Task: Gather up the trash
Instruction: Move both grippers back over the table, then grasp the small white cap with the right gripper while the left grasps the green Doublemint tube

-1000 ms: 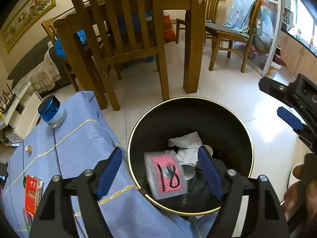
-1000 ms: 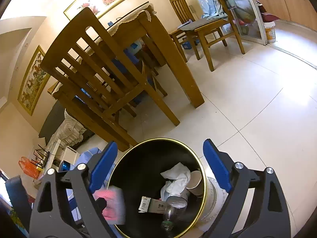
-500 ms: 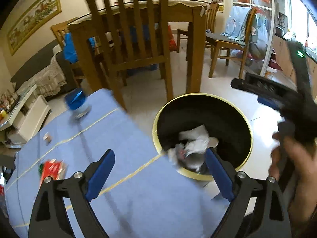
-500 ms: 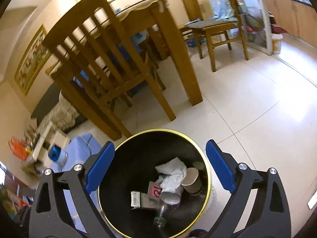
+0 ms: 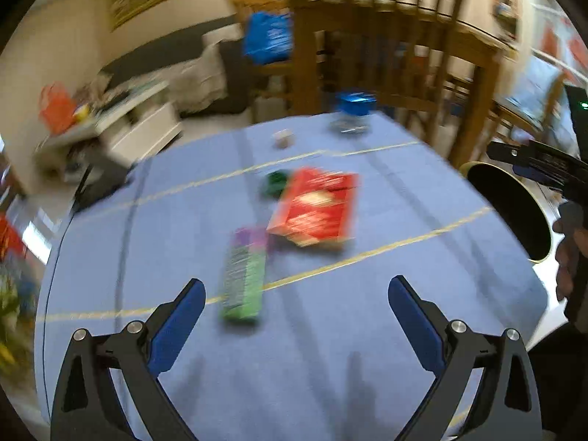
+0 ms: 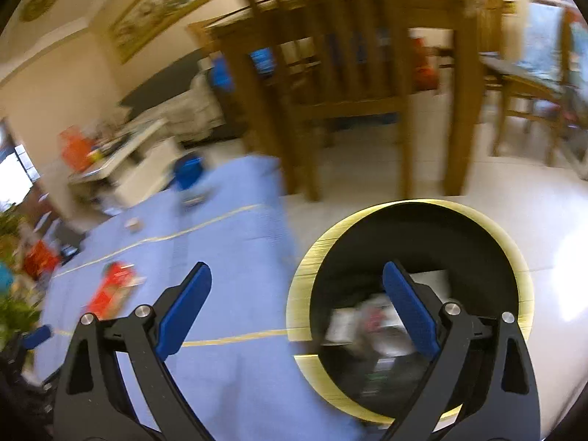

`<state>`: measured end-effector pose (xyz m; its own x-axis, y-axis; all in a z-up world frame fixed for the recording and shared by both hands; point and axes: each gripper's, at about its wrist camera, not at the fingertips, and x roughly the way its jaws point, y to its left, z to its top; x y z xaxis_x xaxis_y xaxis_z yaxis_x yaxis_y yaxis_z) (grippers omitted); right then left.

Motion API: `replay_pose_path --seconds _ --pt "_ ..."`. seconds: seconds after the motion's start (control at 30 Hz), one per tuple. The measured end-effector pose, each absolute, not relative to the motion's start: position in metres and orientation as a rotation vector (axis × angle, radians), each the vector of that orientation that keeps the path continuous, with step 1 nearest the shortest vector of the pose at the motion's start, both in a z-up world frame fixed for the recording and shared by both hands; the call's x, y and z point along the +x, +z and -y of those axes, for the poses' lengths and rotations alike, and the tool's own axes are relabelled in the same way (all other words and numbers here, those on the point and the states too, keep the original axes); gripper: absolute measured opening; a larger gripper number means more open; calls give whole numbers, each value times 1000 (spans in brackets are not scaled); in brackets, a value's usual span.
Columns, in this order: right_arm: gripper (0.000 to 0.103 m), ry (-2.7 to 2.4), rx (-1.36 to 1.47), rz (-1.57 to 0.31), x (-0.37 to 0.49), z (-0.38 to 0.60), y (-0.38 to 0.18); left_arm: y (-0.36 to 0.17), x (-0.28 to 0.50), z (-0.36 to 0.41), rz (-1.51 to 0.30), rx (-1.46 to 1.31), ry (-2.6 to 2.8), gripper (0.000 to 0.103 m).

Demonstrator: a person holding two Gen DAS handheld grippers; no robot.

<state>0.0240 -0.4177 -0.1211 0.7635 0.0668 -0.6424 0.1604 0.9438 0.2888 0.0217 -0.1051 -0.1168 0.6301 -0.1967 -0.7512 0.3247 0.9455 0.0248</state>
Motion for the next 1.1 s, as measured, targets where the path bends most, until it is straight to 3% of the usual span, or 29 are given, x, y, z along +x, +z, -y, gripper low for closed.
replay_pose_path --seconds 0.2,0.23,0.27,0.43,0.7,0.77,0.83,1.1 --pt "87 180 169 -769 108 293 -103 -125 38 35 -845 78 -165 96" --pt "83 203 142 -773 120 278 -101 -126 40 28 -848 73 -146 96" --pt "71 225 108 -781 135 263 -101 -127 41 23 -852 62 -143 96" --pt "50 215 -2 -906 212 221 -127 -132 39 10 -871 37 -166 96" --pt "48 187 -22 -961 260 210 -149 -135 47 9 -899 -15 -208 96" --pt "29 180 -63 -985 265 203 -154 -136 47 12 -904 -14 -210 96" --pt "21 157 -145 -989 262 192 -157 -137 47 13 -905 -11 -213 96" --pt "21 244 20 -979 210 229 -141 -140 49 19 -902 -1 -225 96"
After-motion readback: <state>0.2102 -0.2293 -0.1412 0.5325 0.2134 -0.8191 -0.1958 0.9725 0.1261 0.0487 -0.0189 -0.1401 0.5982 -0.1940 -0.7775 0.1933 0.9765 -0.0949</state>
